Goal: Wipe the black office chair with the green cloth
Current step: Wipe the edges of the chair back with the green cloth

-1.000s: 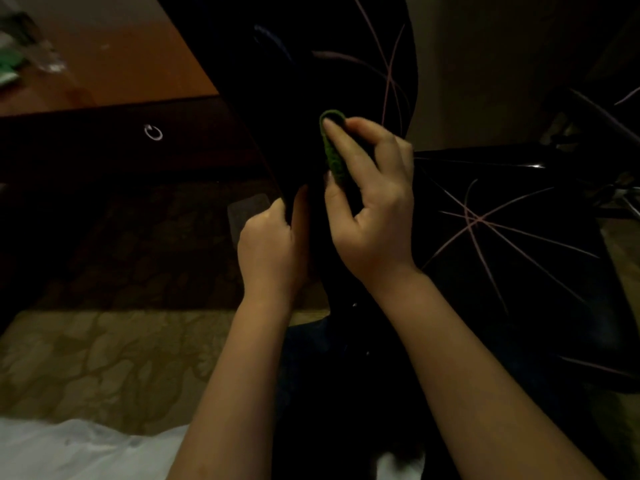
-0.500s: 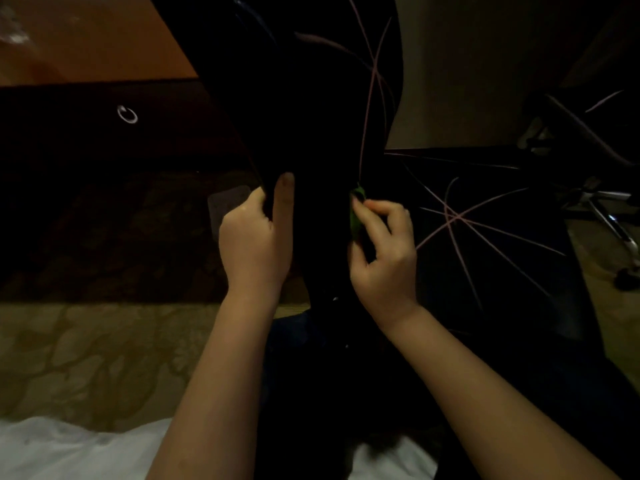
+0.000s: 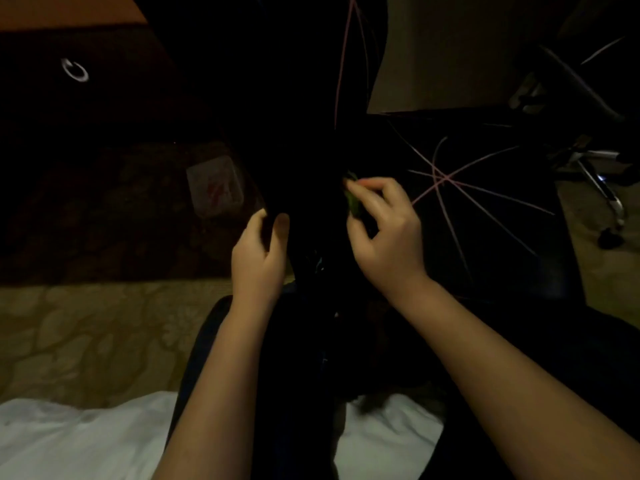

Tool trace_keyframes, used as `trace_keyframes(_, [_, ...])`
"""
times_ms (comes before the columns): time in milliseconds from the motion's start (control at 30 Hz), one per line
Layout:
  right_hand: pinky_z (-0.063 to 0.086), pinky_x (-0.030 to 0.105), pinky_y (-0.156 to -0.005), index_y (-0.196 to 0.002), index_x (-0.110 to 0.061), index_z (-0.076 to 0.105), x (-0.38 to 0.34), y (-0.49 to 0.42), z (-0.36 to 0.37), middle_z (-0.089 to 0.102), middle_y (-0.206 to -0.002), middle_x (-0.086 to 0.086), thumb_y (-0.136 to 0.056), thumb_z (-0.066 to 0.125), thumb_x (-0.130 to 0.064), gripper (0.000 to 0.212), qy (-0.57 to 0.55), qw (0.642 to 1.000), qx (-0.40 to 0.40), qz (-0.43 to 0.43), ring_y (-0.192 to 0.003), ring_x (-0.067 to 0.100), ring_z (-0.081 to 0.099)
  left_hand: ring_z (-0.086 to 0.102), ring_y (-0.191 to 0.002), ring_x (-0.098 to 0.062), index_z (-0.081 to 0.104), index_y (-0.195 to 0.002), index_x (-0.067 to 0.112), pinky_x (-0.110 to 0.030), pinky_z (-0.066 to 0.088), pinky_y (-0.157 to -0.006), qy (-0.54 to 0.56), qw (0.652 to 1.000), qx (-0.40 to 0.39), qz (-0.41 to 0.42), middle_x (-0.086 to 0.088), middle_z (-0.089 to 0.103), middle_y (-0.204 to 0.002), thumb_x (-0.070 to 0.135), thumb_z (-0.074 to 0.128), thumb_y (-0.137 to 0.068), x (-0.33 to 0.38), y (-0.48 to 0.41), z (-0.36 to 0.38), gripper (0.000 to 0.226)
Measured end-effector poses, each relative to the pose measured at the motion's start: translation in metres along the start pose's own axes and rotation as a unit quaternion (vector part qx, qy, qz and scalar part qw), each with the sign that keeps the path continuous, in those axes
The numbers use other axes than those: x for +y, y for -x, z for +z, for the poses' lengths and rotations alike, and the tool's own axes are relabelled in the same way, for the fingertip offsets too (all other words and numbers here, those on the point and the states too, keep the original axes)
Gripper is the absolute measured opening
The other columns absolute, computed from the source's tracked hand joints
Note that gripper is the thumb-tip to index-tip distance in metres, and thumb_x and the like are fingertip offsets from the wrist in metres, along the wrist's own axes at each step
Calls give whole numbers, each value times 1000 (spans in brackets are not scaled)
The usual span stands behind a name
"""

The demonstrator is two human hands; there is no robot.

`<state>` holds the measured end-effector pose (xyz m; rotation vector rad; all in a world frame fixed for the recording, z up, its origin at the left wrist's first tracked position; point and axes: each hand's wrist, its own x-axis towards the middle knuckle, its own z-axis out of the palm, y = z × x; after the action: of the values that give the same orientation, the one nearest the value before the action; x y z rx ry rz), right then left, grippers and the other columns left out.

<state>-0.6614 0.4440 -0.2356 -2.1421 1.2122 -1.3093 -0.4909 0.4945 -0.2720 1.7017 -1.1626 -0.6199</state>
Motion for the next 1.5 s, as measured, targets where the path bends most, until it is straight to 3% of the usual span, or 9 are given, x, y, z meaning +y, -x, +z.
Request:
trace_keyframes(67, [38,10,-96,-127,0,60,-7,-10,-4,57,-117,16,-82,60,5,46,1,999,25,-22,-110,24,55,60,-108,-16,53,-134,16,-22,45,-82,1,1000,1,-10,-2,64,-121,64,36,-90,-8,2,5,68])
trace_keyframes(267, [28,21,-111,-138,3,46,-25,-16,4,43,-137,24,-83,61,-6,58,53,996,14,-77,-127,30,42,55,-92,17,60,-127,19,-1,38,-70,3,999,30,-22,13,64,-106,51,41,-98,-19,3,8,48])
trace_keyframes(533, [41,30,-104,-131,3,55,-23,2,24,51,-126,23,-83,60,3,48,75,996,54,-17,-117,34,52,54,-64,10,66,-104,16,-8,36,-54,2,999,10,-46,14,59,-75,49,44,-98,-29,1,8,40])
trace_keyframes(800, [42,26,-103,-139,-1,47,-5,34,37,49,-128,20,-92,55,-13,49,50,998,15,44,-120,26,51,52,-57,7,63,-117,13,-9,35,-50,14,998,-5,-59,10,58,-75,55,41,-95,-25,9,9,52])
trace_keyframes(967, [34,31,-106,-141,-7,44,3,44,48,45,-142,16,-90,55,-5,53,35,988,-25,147,-129,31,43,48,-51,6,61,-120,15,-10,33,-48,31,997,0,-71,11,53,-70,57,41,-93,-24,11,11,54])
trace_keyframes(1100, [47,33,-98,-136,0,49,8,42,44,55,-126,19,-91,61,-8,47,82,992,-33,88,-117,29,53,46,-50,3,61,-119,19,-13,34,-47,25,997,7,-69,8,54,-68,59,39,-93,-25,11,11,53])
trace_keyframes(1300, [48,32,-63,-93,3,66,14,25,29,61,-84,13,-86,65,-4,10,90,995,-8,45,-81,28,59,53,-57,7,61,-119,21,-9,38,-51,28,998,2,-62,11,59,-78,66,38,-88,-23,11,10,60])
trace_keyframes(1400, [48,32,-65,-97,-1,68,13,17,20,66,-85,10,-86,62,-3,13,77,995,-1,68,-81,25,62,57,-81,15,62,-116,26,-3,41,-65,45,997,-6,-65,17,64,-94,59,39,-93,-24,11,8,46])
trace_keyframes(1500, [37,12,-65,-104,-6,69,6,7,7,70,-87,5,-86,60,-4,20,63,996,30,56,-80,17,64,56,-92,13,61,-116,29,-3,41,-70,44,996,-16,-75,19,64,-101,52,40,-98,-26,12,8,37])
